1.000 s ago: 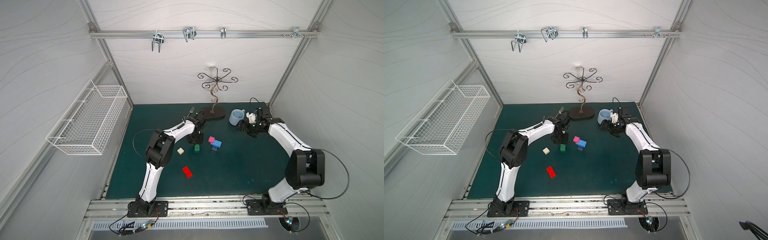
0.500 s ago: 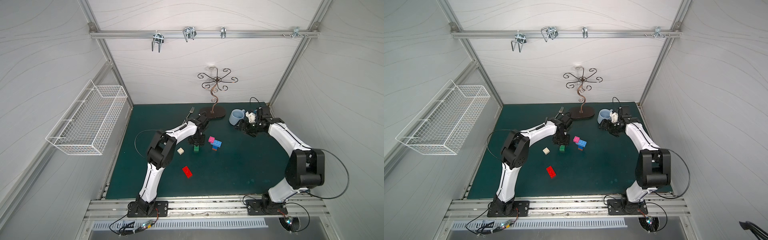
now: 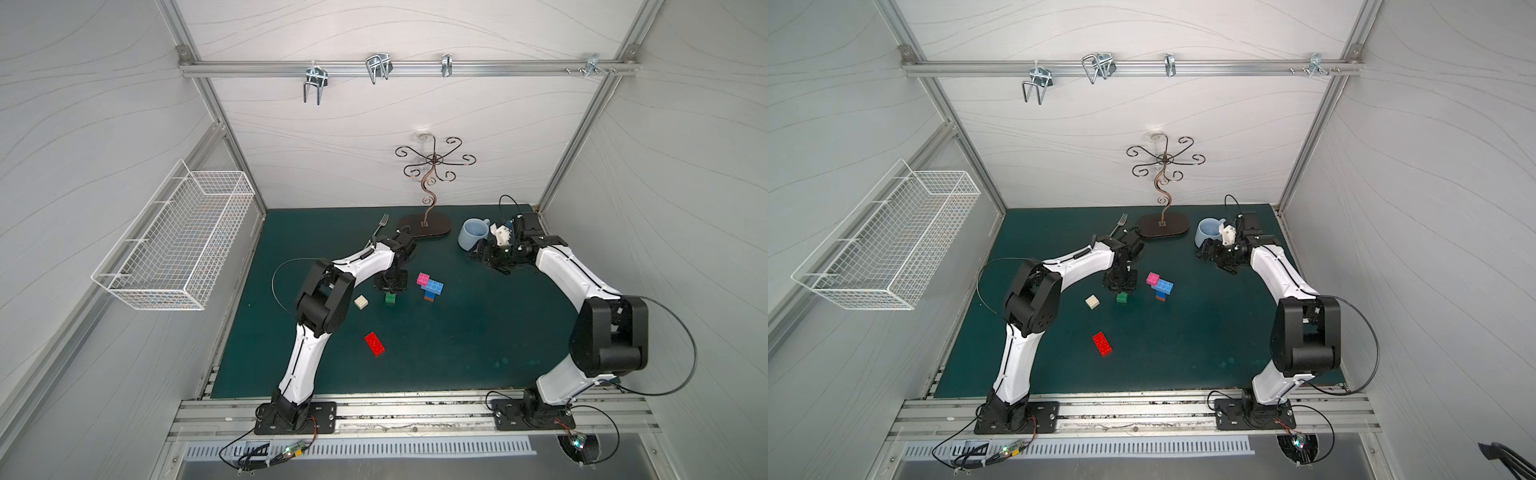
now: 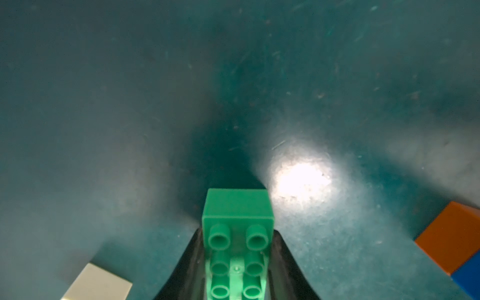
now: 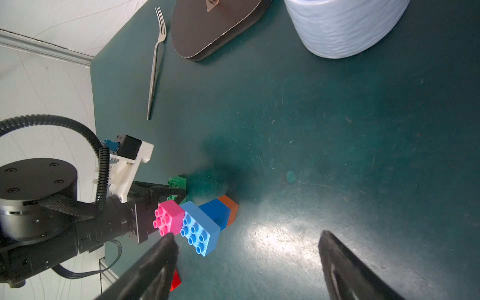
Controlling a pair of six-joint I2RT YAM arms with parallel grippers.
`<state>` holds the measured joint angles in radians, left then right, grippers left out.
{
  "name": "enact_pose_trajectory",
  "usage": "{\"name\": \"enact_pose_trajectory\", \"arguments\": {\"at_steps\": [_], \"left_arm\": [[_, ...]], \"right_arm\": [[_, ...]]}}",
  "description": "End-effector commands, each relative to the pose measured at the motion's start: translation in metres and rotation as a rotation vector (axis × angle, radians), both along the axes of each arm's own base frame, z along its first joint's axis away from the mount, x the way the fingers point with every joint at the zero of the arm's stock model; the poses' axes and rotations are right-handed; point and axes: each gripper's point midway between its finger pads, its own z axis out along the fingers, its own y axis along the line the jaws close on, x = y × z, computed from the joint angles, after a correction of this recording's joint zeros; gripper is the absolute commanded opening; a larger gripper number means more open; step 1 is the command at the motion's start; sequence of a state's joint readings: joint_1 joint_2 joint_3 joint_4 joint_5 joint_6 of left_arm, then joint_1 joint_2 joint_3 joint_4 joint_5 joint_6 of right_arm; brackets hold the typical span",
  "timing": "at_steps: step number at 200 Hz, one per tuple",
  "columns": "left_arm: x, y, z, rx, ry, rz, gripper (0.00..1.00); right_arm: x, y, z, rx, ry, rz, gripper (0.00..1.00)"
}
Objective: Assemble a spoon with lego
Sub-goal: Move the lego brick at the center of the board, then pick up the lego brick from the center of the board.
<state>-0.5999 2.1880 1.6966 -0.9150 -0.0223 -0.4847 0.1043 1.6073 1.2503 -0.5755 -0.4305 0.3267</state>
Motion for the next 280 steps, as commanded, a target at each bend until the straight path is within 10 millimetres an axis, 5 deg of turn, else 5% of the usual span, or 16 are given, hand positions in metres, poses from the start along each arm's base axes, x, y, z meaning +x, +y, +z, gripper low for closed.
{"name": "enact_pose_trajectory", "arguments": {"at_steps": [1, 72, 130, 153, 159, 197, 227, 250, 280], "left_arm": [[-0.022, 0.001, 0.004, 0.001, 0.045, 0.066, 0.19], [-0.065, -0.023, 0.013, -0.07, 0.04, 0.172, 0.29], [-0.062, -0.013, 0.04, -0.078, -0.048, 0.155, 0.62], [-0.056, -0.011, 0.057, -0.126, -0.089, 0.141, 0.82], [-0.053, -0.009, 0.065, -0.146, -0.11, 0.137, 0.97], [-0.034, 0.042, 0.137, -0.193, -0.32, 0.15, 1.0], [-0.028, 0.097, 0.16, -0.374, -0.411, 0.275, 1.0], [-0.033, 0.143, 0.173, -0.339, -0.561, 0.356, 1.0], [-0.045, 0.16, 0.169, -0.304, -0.618, 0.332, 1.0]], "right_arm": [[0.003, 0.007, 0.004, 0.025, -0.002, 0.008, 0.86], [-0.008, 0.026, 0.009, 0.002, -0.028, 0.054, 0.85], [-0.014, 0.022, 0.015, -0.091, -0.067, 0.055, 0.85], [-0.021, 0.025, 0.025, -0.171, -0.1, 0.076, 0.85], [-0.025, 0.028, 0.028, -0.193, -0.108, 0.086, 0.85], [-0.058, 0.052, 0.059, -0.319, -0.186, 0.153, 0.85], [-0.101, 0.099, 0.082, -0.382, -0.254, 0.253, 0.85], [-0.136, 0.149, 0.071, -0.421, -0.242, 0.364, 0.85], [-0.159, 0.201, 0.032, -0.438, -0.158, 0.452, 0.85]]}}
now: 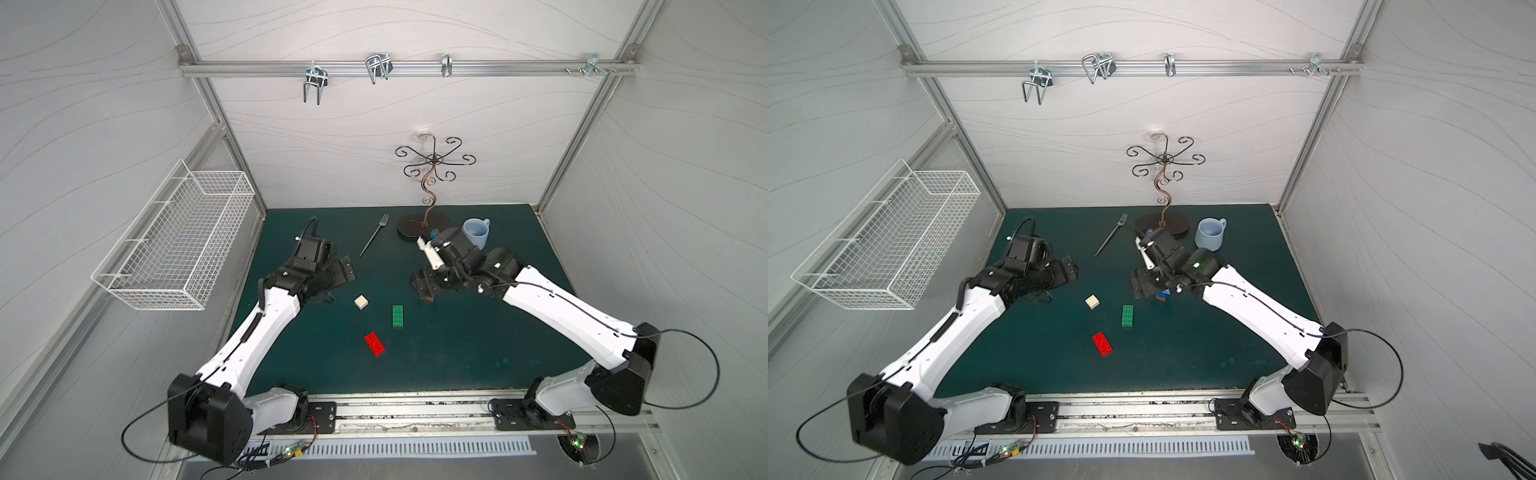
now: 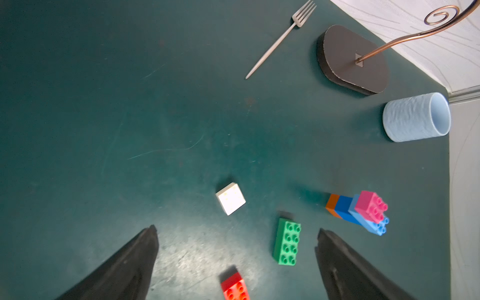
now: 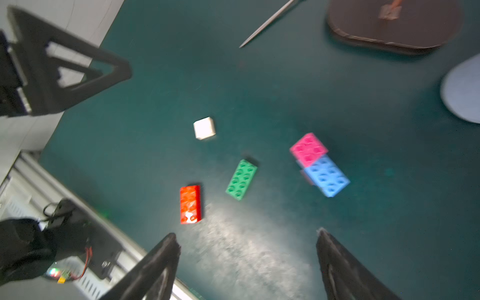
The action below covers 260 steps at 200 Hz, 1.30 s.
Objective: Assemble a spoon with lego
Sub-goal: Pick up the lego brick from the center of the board.
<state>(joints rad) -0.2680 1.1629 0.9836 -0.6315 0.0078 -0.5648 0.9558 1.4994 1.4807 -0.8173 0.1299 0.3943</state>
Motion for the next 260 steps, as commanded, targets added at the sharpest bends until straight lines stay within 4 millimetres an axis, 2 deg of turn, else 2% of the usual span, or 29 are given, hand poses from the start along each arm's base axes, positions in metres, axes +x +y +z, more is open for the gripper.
{"name": "enact_pose_trajectory", "arguments": {"at_steps": [1, 47, 85, 109, 147, 168, 223, 260], "left_arm": [[0.008, 0.003, 0.011, 0.032, -0.099, -0.033, 1.0], [-0.008, 0.009, -0.016, 0.079, -0.022, -0.053, 1.0], [-0.018, 0.012, -0.026, 0.077, -0.017, -0.05, 1.0], [-0.021, 0.016, -0.033, 0.096, -0.005, -0.045, 1.0], [-0.021, 0.016, -0.037, 0.097, 0.011, -0.043, 1.0], [-0.02, 0.014, -0.042, 0.087, 0.027, -0.049, 1.0], [-0.019, 0.011, -0.046, 0.074, 0.044, -0.053, 1.0], [-0.021, 0.011, -0.049, 0.077, 0.051, -0.056, 1.0]], "right_arm": [[-0.007, 0.009, -0.049, -0.132, 0.092, -0.047, 0.85], [-0.005, 0.049, -0.113, -0.176, 0.25, -0.023, 0.84], [0.008, 0.053, -0.155, -0.237, 0.329, -0.066, 0.84], [0.018, 0.051, -0.169, -0.255, 0.348, -0.093, 0.82], [0.024, 0.043, -0.185, -0.284, 0.382, -0.117, 0.7], [0.023, 0.042, -0.192, -0.298, 0.395, -0.11, 0.62], [0.015, 0.047, -0.202, -0.305, 0.421, -0.077, 0.56], [0.011, 0.049, -0.206, -0.314, 0.424, -0.06, 0.44]]}}
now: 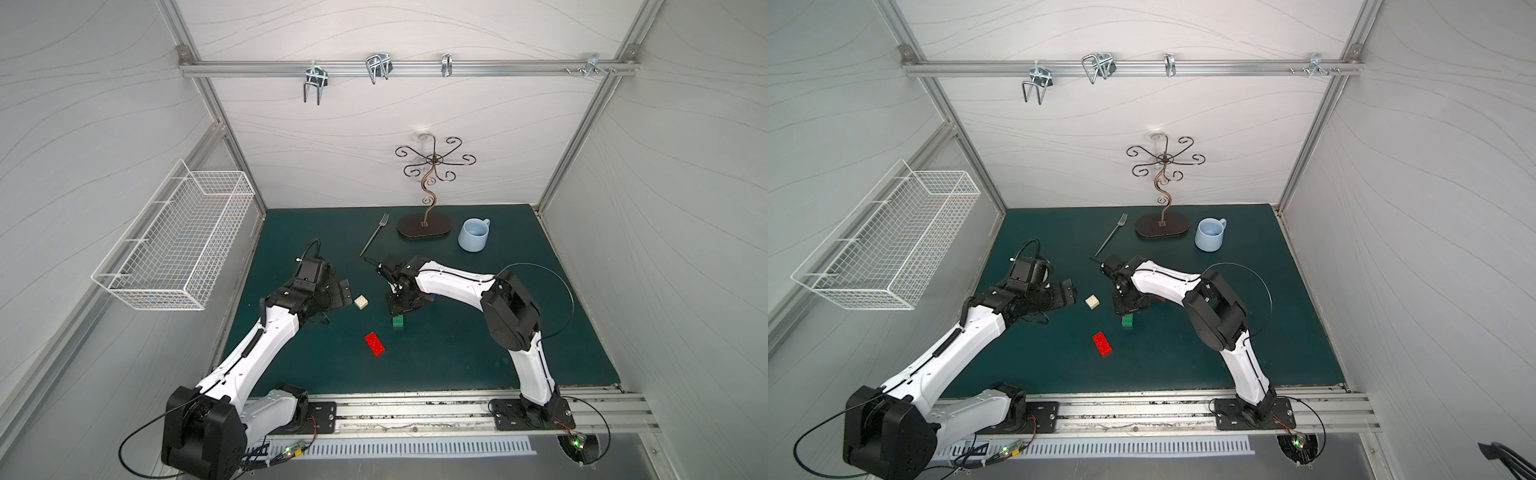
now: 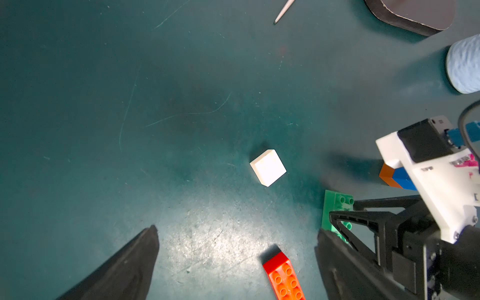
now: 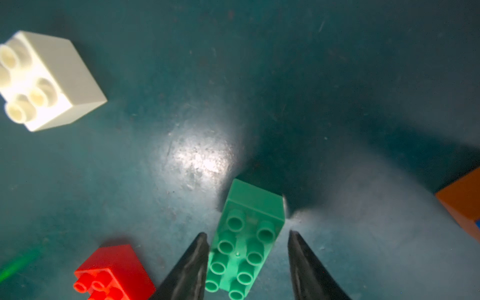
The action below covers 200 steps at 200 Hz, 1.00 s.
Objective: Assemble a spoon with lego
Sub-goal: Pick up the lego brick from the center of the board.
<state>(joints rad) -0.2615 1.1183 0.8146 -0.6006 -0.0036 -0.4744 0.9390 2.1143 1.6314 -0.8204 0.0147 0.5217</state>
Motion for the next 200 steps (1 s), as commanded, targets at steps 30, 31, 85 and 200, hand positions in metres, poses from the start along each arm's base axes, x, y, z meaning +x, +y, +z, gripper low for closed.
{"name": "enact_pose_trajectory", "arguments": {"at_steps": [30, 31, 85, 200], "left_arm": [[0.0057, 0.0003, -0.0028, -0.003, -0.005, 0.006, 1.0], [0.0057, 0.0003, -0.003, -0.003, -0.004, 0.006, 1.0], [0.0051, 0.0006, -0.0026, 0.0, 0.0, 0.006, 1.0], [0.0025, 0.0013, -0.004, 0.004, 0.009, 0.004, 1.0]], "right_arm": [[-0.0077, 0.001, -0.0083, -0.027, 0.028, 0.033, 0.39], [-0.0077, 0.0008, -0.0086, -0.027, 0.03, 0.032, 0.39], [-0.0105, 0.001, -0.0087, -0.07, 0.009, 0.073, 0.45], [-0.0107, -0.0049, -0.0122, -0.157, -0.03, 0.106, 0.41]]}}
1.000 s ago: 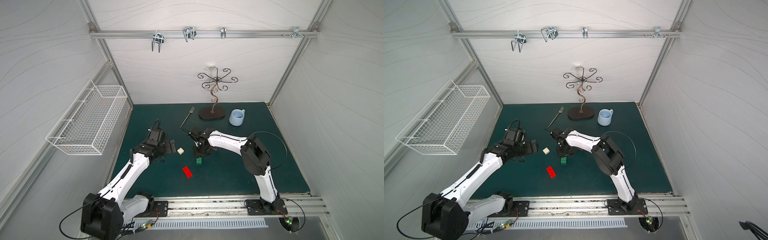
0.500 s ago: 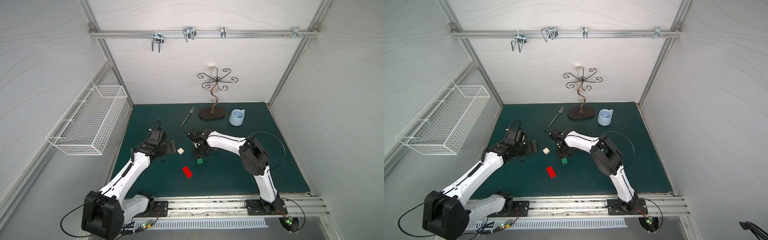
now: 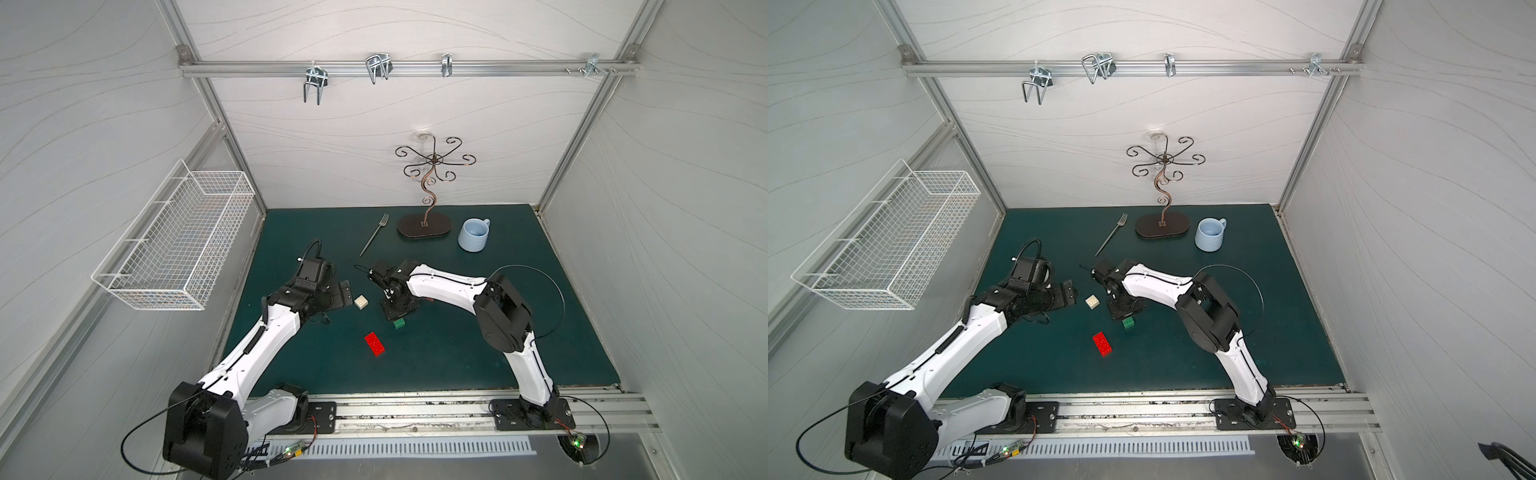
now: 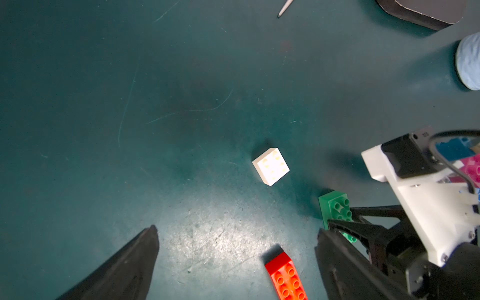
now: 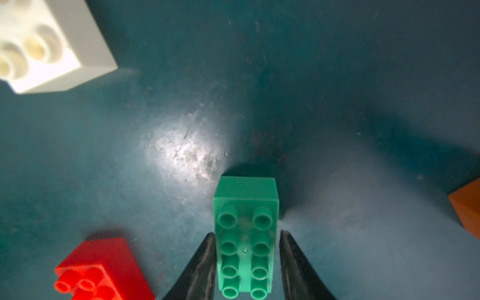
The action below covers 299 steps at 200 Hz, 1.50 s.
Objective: Assemble a spoon with lego
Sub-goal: Pick up the lego brick from the center of the board, then adjust the lego brick at the center of the board.
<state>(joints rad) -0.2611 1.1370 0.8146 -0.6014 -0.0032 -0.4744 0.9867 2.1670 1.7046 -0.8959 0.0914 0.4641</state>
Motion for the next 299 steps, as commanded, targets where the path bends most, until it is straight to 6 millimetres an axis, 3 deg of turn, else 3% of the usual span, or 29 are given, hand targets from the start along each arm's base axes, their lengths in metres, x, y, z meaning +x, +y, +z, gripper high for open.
{"name": "enact_pose_trajectory", "arguments": {"at_steps": [1, 34, 52, 63, 92, 123, 155, 190, 213, 253, 299], "left_arm": [[0.002, 0.001, 0.001, 0.0, -0.01, 0.003, 1.0], [0.001, 0.003, -0.001, 0.009, -0.002, 0.003, 1.0], [0.0, 0.001, -0.002, 0.004, 0.002, -0.011, 1.0], [-0.001, 0.0, -0.004, 0.005, 0.01, -0.024, 1.0], [-0.006, -0.005, -0.007, -0.01, 0.035, -0.057, 1.0], [-0.009, -0.011, -0.011, -0.029, 0.055, -0.073, 0.99], [-0.004, -0.033, -0.016, -0.017, 0.078, -0.144, 0.99], [0.024, -0.093, -0.015, -0.07, 0.086, -0.266, 0.99], [0.043, -0.133, -0.019, -0.099, 0.116, -0.351, 0.99], [0.065, -0.182, -0.027, -0.126, 0.159, -0.445, 0.99], [0.081, -0.212, -0.038, -0.146, 0.203, -0.492, 0.99]], "right_arm": [[-0.004, -0.008, -0.007, -0.065, 0.005, 0.012, 0.41], [-0.004, -0.007, -0.006, -0.069, -0.004, 0.028, 0.31], [-0.002, -0.006, 0.005, -0.05, -0.03, 0.033, 0.26], [-0.001, -0.003, 0.02, -0.018, -0.047, 0.036, 0.26], [0.002, -0.006, 0.082, 0.089, -0.124, 0.031, 0.24], [0.014, -0.044, 0.148, 0.153, -0.204, -0.031, 0.24], [0.033, -0.105, 0.184, 0.169, -0.267, -0.093, 0.24], [0.058, -0.17, 0.182, 0.166, -0.274, -0.184, 0.24], [0.07, -0.194, 0.184, 0.166, -0.295, -0.214, 0.24], [0.085, -0.215, 0.178, 0.167, -0.285, -0.235, 0.24], [0.094, -0.222, 0.176, 0.173, -0.285, -0.228, 0.25]]}}
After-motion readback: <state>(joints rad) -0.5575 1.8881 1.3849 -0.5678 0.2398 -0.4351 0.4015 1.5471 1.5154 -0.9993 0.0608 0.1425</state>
